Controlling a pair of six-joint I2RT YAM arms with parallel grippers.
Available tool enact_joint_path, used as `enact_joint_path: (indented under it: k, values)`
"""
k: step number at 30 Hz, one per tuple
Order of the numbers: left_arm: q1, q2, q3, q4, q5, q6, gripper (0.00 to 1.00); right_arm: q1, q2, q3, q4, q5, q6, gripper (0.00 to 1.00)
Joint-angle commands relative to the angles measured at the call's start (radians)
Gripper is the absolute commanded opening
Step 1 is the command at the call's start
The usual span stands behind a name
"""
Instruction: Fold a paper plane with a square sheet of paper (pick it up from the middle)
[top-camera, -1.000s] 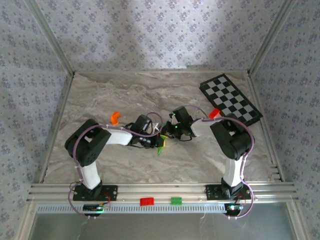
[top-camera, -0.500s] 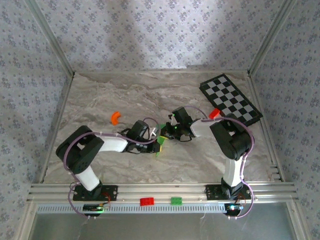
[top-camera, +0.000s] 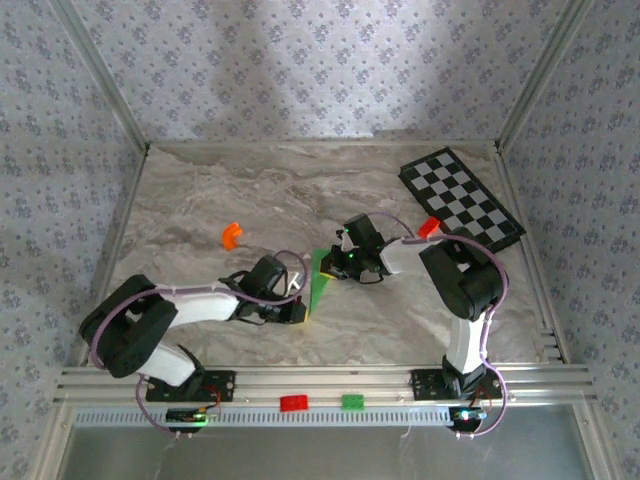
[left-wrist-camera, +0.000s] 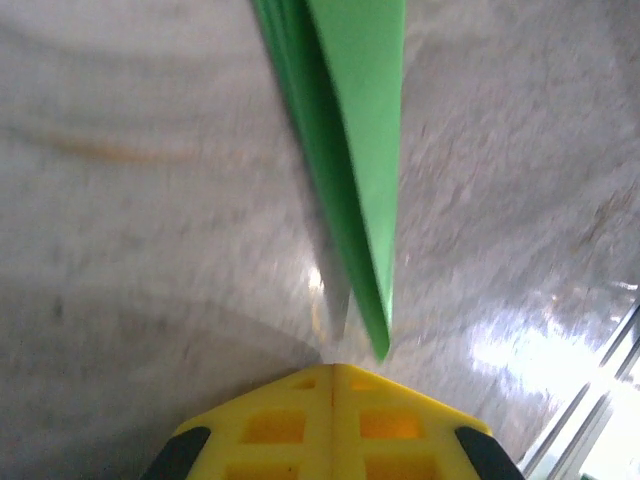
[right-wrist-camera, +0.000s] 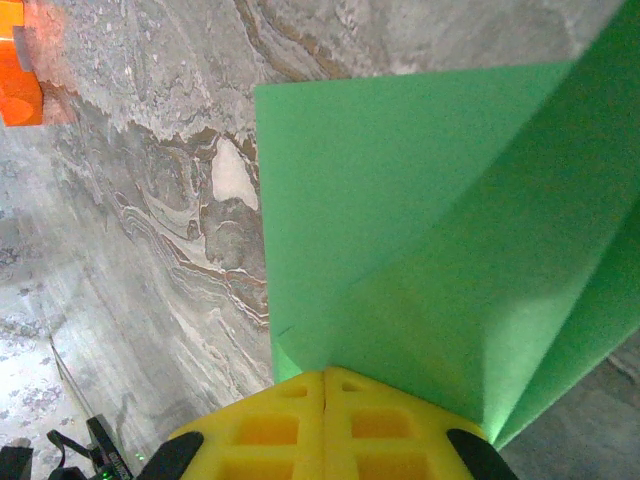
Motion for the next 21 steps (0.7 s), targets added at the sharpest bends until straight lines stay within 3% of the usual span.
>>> enact_joint_path:
  k: [1,6,13,21]
  values:
    - [-0.006,-0.093,-0.023,-0.120,-0.003,0.009,0.00,0.004,0.062,-0.025,-0.124,0.099,-0.003,0.07]
    - [0.032,-0.178,0.004,-0.026,0.016,-0.055,0.01,0.007,0.060,-0.024,-0.118,0.098,0.003,0.08]
    - [0.056,0.035,0.172,0.089,0.139,-0.055,0.01,0.009,0.059,-0.028,-0.115,0.101,0.006,0.08]
    - [0.054,0.207,0.182,0.075,0.151,-0.020,0.01,0.008,0.064,-0.023,-0.126,0.101,0.000,0.08]
